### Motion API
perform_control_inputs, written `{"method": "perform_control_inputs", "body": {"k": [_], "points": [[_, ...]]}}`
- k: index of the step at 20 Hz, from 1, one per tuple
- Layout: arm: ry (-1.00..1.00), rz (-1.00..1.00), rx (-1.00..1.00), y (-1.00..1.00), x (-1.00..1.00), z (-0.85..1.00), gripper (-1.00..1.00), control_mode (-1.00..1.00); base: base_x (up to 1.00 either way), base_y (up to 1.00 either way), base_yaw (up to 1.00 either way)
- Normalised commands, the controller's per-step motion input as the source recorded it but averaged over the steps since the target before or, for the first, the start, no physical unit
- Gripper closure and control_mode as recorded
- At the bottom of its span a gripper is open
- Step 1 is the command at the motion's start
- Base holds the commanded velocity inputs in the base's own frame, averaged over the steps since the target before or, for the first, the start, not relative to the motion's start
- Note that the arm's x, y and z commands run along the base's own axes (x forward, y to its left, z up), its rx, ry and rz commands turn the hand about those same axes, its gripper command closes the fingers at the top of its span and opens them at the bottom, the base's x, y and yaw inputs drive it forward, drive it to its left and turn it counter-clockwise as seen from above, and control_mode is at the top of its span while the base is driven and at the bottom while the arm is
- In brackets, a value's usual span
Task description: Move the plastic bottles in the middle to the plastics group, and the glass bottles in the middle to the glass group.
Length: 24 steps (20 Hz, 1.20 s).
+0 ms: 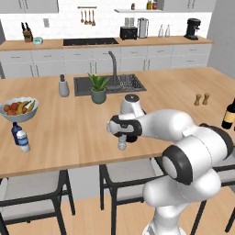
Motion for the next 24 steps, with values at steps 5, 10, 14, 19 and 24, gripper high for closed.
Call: {"method": "perform_control_inputs", "body": {"k": [5, 10, 14, 19, 24], "points": [[0.00, 0.00, 0.00, 0.00, 0.06, -0.14, -1.00, -1.00, 0.00, 0.00, 0.00], [0.00, 0.00, 0.00, 0.00, 0.04, -0.09, -1.00, -1.00, 0.00, 0.00, 0.00], [0.00, 0.00, 0.00, 0.00, 0.00, 0.00, -1.00, -1.00, 0.00, 0.00, 0.00], [0.00, 0.00, 0.00, 0.00, 0.00, 0.00, 1.00, -1.00, 0.00, 0.00, 0.00], [0.00, 0.00, 0.00, 0.00, 0.00, 0.00, 1.00, -1.00, 0.00, 0.00, 0.00]]}}
